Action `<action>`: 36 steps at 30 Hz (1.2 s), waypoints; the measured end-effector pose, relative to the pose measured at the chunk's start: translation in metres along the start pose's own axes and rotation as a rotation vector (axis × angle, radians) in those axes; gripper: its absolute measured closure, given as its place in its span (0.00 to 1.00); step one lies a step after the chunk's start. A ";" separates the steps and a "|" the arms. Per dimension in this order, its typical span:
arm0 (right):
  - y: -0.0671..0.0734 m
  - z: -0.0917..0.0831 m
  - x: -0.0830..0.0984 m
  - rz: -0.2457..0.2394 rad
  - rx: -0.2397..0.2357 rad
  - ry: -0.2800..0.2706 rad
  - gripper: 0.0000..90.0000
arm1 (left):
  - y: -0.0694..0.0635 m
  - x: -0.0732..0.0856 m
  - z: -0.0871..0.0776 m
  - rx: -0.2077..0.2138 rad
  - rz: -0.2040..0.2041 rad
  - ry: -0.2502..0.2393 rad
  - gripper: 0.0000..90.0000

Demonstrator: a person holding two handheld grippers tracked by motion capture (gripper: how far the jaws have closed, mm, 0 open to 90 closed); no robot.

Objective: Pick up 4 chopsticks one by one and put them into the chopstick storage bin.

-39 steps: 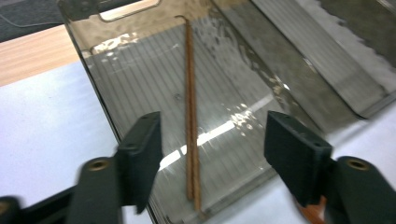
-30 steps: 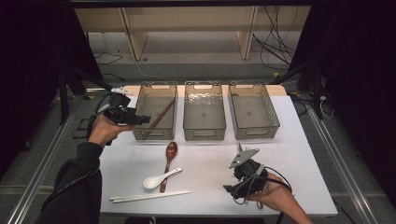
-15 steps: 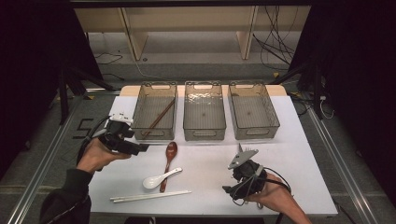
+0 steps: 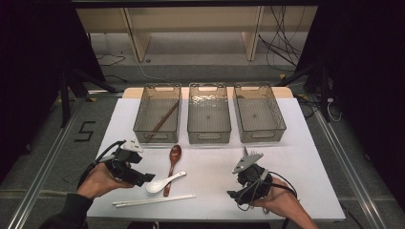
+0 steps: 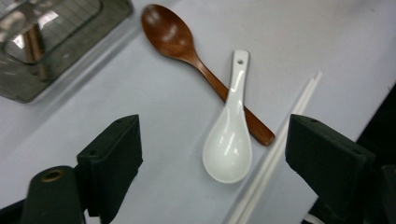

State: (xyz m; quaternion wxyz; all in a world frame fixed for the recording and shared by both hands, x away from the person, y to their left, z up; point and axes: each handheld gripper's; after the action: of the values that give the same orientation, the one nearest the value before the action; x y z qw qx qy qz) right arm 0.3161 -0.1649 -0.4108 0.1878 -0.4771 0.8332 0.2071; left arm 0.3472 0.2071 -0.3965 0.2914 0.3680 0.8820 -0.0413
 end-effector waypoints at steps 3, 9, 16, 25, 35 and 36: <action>0.001 -0.001 -0.001 -0.003 0.001 -0.003 0.31 | -0.009 0.005 0.000 0.026 0.019 -0.004 0.20; 0.000 0.000 0.000 -0.002 0.001 -0.003 0.31 | -0.021 0.013 0.000 0.023 0.041 0.013 0.20; 0.001 0.000 -0.001 -0.006 0.004 -0.001 0.31 | -0.028 0.021 0.000 0.013 0.056 0.021 0.20; 0.001 0.000 0.000 -0.003 0.003 0.002 0.31 | -0.035 0.029 0.004 0.017 0.090 0.094 0.20; 0.001 0.001 0.000 0.002 0.001 0.003 0.31 | -0.041 0.033 0.006 0.028 0.141 0.123 0.26; 0.001 0.001 0.000 -0.006 -0.003 0.011 0.31 | -0.042 0.034 0.007 0.024 0.155 0.132 0.28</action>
State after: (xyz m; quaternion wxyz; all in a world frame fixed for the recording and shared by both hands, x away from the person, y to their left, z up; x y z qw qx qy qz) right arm 0.3153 -0.1641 -0.4111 0.1834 -0.4811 0.8324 0.2051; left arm 0.3031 0.1960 -0.4263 0.2306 0.4405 0.8676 -0.0051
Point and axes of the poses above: each handheld gripper's, and its own axes: z roughly forward along the jaws, x roughly out of its underside, y roughly to its left, and after that the axes turned 13 degrees about -x, right-handed
